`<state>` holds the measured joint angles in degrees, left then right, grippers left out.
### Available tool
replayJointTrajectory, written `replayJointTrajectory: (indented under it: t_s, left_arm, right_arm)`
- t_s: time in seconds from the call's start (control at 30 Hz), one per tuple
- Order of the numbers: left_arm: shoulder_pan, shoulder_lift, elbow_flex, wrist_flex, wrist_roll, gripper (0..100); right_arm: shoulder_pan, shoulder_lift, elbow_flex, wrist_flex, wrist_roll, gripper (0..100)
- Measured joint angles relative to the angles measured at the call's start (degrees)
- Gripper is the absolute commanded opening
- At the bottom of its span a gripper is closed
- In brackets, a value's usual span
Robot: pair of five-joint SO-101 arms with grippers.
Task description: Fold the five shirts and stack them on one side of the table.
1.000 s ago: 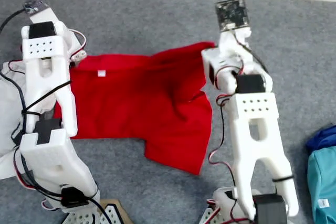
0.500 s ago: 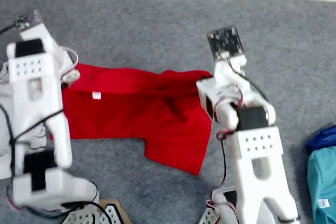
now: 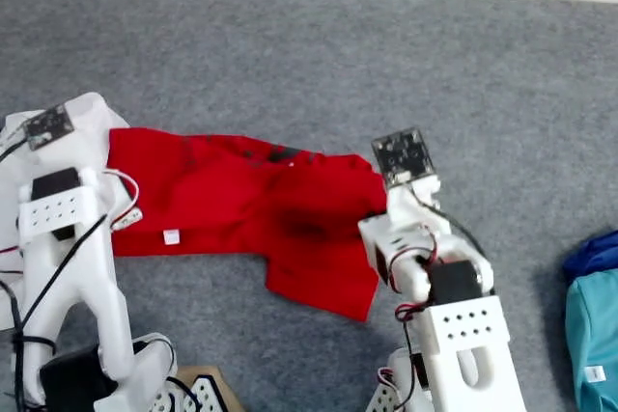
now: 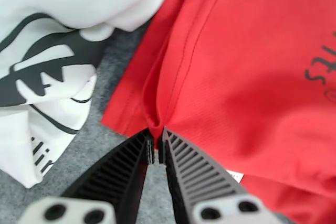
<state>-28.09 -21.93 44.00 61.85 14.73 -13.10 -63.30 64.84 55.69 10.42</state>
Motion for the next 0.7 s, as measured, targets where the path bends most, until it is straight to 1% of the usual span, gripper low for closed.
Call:
replayJointTrajectory:
  t_s: [0.1,0.23,0.5,0.7]
  left_arm:
    - [-1.93,0.00,1.41,-2.02,-2.55,1]
    - [-3.78,0.44,1.49,-2.55,-4.31,1]
    - [-4.31,3.69,1.58,-4.13,-4.48,1]
    - [-5.10,6.95,1.58,-6.24,-4.48,1]
  right_arm:
    - [-0.26,-2.20,3.96,0.00,0.00,0.6]
    - [-0.26,-3.87,6.77,2.29,1.23,0.6]
    - [0.79,-8.79,7.21,6.24,2.02,0.6]
    - [3.60,-11.52,10.20,7.38,5.63,0.6]
